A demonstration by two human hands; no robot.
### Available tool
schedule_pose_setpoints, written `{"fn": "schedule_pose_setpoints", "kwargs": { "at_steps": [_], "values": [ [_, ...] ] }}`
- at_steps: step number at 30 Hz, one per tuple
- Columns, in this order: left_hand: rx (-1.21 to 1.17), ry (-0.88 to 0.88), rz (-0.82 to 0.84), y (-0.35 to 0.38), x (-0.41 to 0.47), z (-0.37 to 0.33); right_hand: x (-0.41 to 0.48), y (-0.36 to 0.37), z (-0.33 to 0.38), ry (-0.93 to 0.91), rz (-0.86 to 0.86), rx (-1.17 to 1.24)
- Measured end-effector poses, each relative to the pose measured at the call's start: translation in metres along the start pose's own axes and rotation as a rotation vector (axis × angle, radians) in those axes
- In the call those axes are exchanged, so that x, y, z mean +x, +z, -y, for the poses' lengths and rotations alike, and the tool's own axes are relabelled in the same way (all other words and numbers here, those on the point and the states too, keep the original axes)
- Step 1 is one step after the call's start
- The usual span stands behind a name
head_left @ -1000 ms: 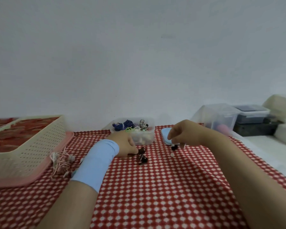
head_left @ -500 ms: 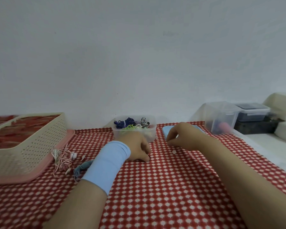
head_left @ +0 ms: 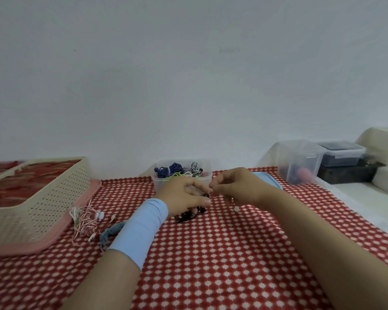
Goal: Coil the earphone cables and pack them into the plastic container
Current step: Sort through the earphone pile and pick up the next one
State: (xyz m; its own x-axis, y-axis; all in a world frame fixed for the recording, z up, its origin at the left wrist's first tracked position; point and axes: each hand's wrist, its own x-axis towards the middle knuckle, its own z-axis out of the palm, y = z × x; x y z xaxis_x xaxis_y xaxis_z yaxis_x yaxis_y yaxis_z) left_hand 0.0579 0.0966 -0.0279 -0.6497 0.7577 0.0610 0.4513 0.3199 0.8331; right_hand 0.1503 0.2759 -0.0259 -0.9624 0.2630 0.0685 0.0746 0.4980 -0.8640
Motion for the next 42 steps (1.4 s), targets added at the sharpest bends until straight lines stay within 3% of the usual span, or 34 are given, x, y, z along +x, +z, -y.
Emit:
{"fn": "schedule_pose_setpoints", "kwargs": {
  "at_steps": [11,15,18,20,27,42],
  "values": [
    [-0.416,-0.052,-0.087,0.001,0.004,0.008,0.003,0.001,0.006,0.033,-0.015,0.376],
    [-0.397,-0.060,0.012,0.004,0.003,0.010,0.002,0.008,0.007,0.025,0.013,0.359],
    [-0.557,-0.095,0.118,0.005,0.001,0.009,0.001,0.009,0.007,0.029,0.003,0.337],
    [-0.632,-0.105,0.090,0.004,0.002,0.010,0.000,0.009,0.006,0.026,0.000,0.344],
    [-0.589,-0.020,-0.022,0.005,0.001,0.012,0.000,0.009,0.005,0.036,0.022,0.402],
    [-0.701,0.016,-0.032,0.015,0.003,0.009,0.001,0.007,0.006,0.069,0.105,0.471]
  ]
}}
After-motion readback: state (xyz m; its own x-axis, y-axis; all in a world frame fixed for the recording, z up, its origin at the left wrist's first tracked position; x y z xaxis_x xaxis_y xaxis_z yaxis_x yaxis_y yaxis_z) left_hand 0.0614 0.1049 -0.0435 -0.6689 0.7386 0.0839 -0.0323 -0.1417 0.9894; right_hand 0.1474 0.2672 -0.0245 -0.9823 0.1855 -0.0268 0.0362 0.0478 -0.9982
